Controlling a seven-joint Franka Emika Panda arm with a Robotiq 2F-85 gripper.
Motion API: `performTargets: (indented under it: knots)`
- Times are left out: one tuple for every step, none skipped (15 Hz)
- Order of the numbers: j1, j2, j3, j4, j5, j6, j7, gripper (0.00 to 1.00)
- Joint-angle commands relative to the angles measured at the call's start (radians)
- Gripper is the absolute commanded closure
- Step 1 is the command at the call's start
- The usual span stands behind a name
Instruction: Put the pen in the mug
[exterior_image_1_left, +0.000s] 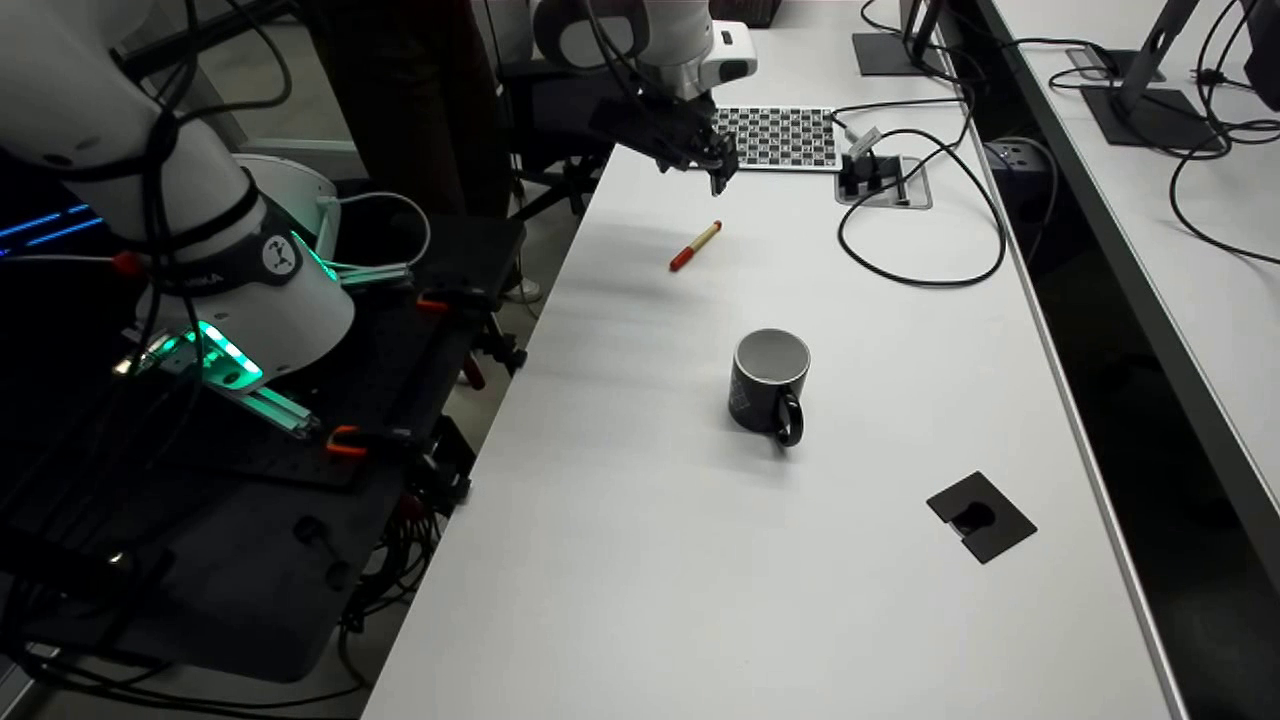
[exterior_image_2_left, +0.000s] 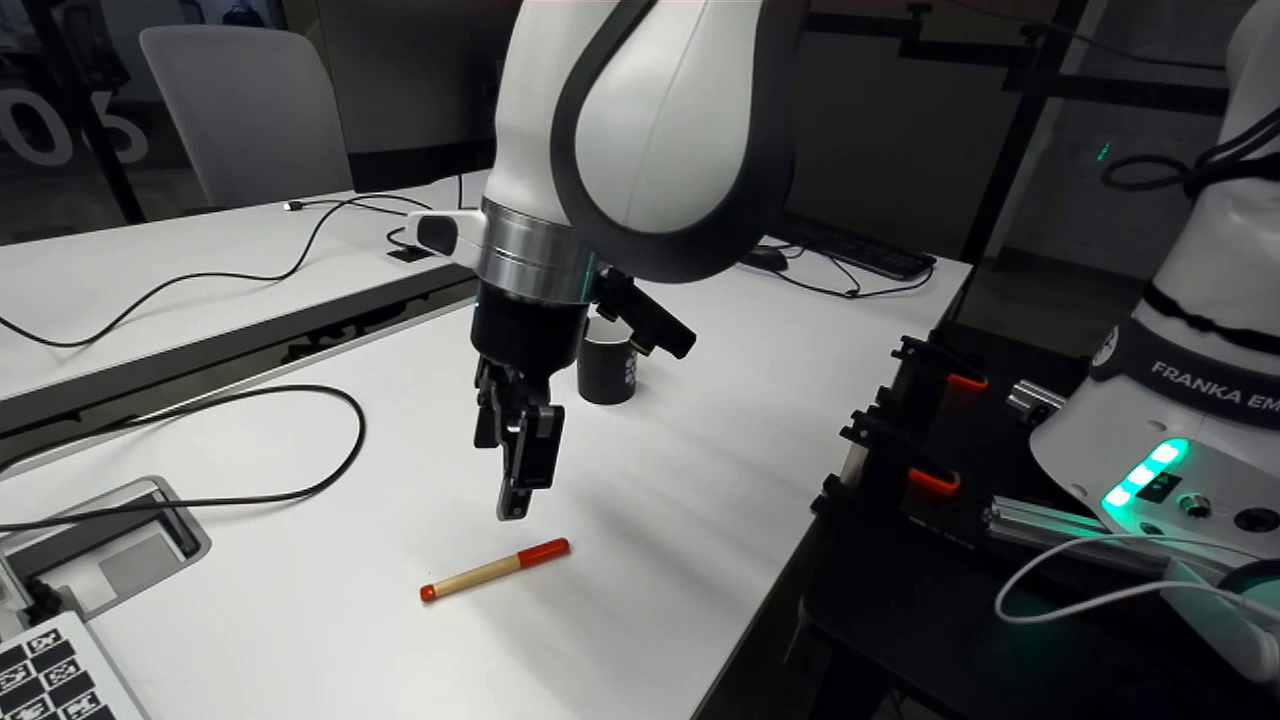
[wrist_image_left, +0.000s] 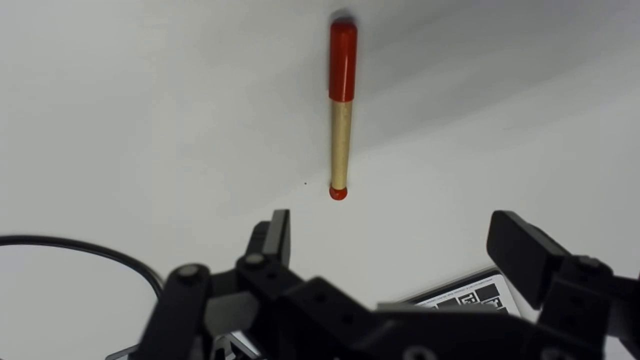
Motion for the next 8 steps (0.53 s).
performTargets:
  knots:
    - [0.019, 0.008, -0.017, 0.014, -0.167, -0.004, 0.184, 0.00]
    - [0.052, 0.008, -0.046, 0.025, -0.211, -0.018, 0.240, 0.00]
    - [0.048, 0.017, -0.051, 0.031, -0.253, -0.021, 0.272, 0.00]
    - [0.061, 0.025, -0.059, 0.043, -0.291, -0.027, 0.314, 0.00]
    - [0.072, 0.037, -0.063, 0.060, -0.323, -0.033, 0.344, 0.00]
    - [0.075, 0.047, -0.062, 0.076, -0.350, -0.043, 0.362, 0.00]
    - [0.068, 0.064, -0.049, 0.096, -0.372, -0.051, 0.369, 0.00]
    - [0.067, 0.077, -0.043, 0.113, -0.390, -0.062, 0.376, 0.00]
